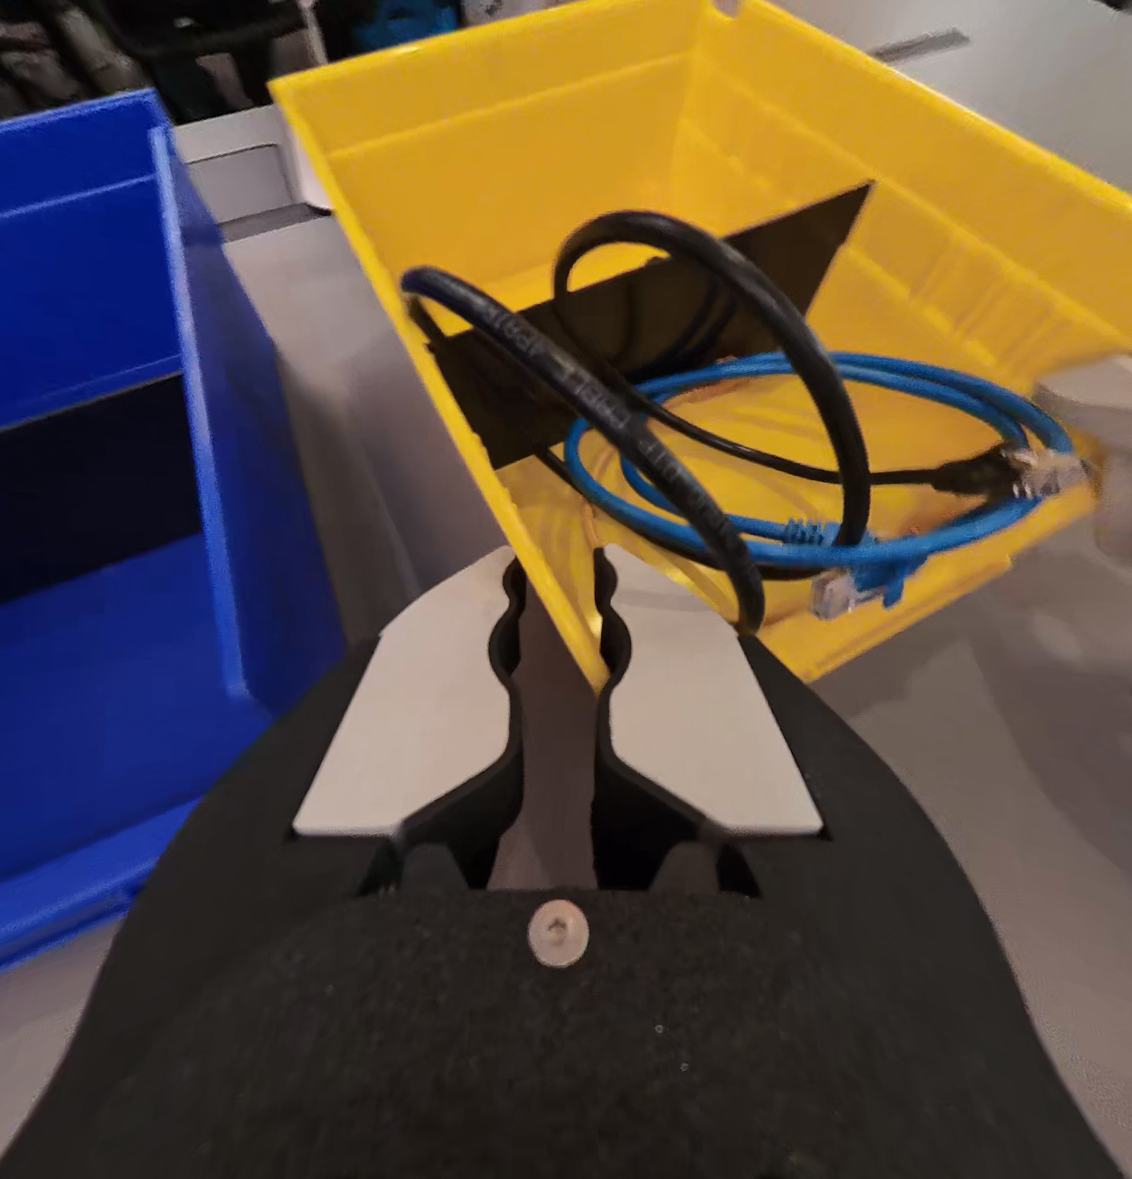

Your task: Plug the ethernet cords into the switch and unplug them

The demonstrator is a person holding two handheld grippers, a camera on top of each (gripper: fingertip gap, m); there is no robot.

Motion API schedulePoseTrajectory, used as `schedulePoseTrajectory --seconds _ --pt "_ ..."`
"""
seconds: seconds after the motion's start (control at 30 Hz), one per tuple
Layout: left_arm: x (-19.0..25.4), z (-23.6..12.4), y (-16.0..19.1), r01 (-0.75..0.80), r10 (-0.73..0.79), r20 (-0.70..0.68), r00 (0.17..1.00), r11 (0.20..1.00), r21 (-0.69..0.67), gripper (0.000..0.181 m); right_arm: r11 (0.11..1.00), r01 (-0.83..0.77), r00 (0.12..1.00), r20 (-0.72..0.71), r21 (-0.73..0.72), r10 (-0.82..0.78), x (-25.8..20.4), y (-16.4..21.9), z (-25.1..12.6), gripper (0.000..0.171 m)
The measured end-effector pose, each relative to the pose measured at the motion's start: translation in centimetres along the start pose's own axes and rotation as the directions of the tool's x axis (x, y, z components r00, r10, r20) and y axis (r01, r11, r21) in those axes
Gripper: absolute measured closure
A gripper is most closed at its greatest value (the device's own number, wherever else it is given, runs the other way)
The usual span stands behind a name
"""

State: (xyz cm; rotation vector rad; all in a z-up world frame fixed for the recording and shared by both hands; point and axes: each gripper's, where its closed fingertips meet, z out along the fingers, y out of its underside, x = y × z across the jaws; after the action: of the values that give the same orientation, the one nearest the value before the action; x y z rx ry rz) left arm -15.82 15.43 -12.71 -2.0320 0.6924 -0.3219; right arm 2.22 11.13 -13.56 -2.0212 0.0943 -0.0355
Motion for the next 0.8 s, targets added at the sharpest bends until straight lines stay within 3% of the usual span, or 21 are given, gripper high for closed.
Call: schedulePoseTrajectory --seconds 0.1,0.17,0.23,0.3,0.43,0.53,0.6,0.7,0.77,0.8 --pt "1.3 -1.7 0.4 -0.087 0.085 -0.078 0.993 0.996 -0.026 0.137 1.0 0.013 0.993 0.117 0.021 -0.015 0.0 -0.2 -0.9 0.154" --pt "1.5 -4.3 0.6 -0.093 0.094 -0.113 0.989 0.996 0.01 0.132 0.997 0.046 0.987 0.154 0.062 -0.055 0.5 -0.3 -2.5 0.141" --pt "0.1 -7.7 0.9 -0.056 0.066 -0.114 0.991 0.994 0.091 0.133 0.991 0.088 0.985 0.138 0.105 -0.102 1.7 -0.4 -4.0 0.14" --pt "-3.4 -10.7 1.4 -0.009 0.02 -0.061 0.998 0.985 0.171 0.14 0.991 0.068 0.988 0.133 0.112 -0.083 2.4 -0.3 -4.7 0.14" --pt "-15.8 -13.6 3.1 0.016 -0.063 0.209 0.976 0.975 0.22 0.142 0.989 -0.011 0.984 0.178 0.145 -0.015 1.4 -1.1 -5.6 0.142" --pt "-22.9 -13.1 5.6 0.058 -0.103 0.338 0.935 0.988 0.142 0.142 0.979 0.075 0.986 0.133 0.19 -0.102 0.1 -2.3 -7.5 0.142" --pt "-25.8 -11.6 6.9 0.083 -0.112 0.373 0.921 0.992 0.093 0.14 0.973 0.055 0.972 0.211 0.226 -0.104 -2.9 -3.7 -9.4 0.143" --pt "-25.6 -8.5 6.1 0.193 -0.216 0.17 0.961 0.971 0.14 0.138 0.977 0.04 0.914 0.386 0.211 -0.121 -9.5 -3.7 -11.0 0.14" --pt "-25.9 -7.2 5.7 0.218 -0.237 0.113 0.965 0.963 0.158 0.154 0.978 0.116 0.869 0.458 0.175 -0.185 -13.9 -2.0 -11.1 0.14" --pt "-26.2 -6.9 5.9 0.217 -0.235 0.116 0.965 0.965 0.149 0.176 0.973 0.166 0.843 0.489 0.162 -0.225 -16.0 -0.8 -11.0 0.14"
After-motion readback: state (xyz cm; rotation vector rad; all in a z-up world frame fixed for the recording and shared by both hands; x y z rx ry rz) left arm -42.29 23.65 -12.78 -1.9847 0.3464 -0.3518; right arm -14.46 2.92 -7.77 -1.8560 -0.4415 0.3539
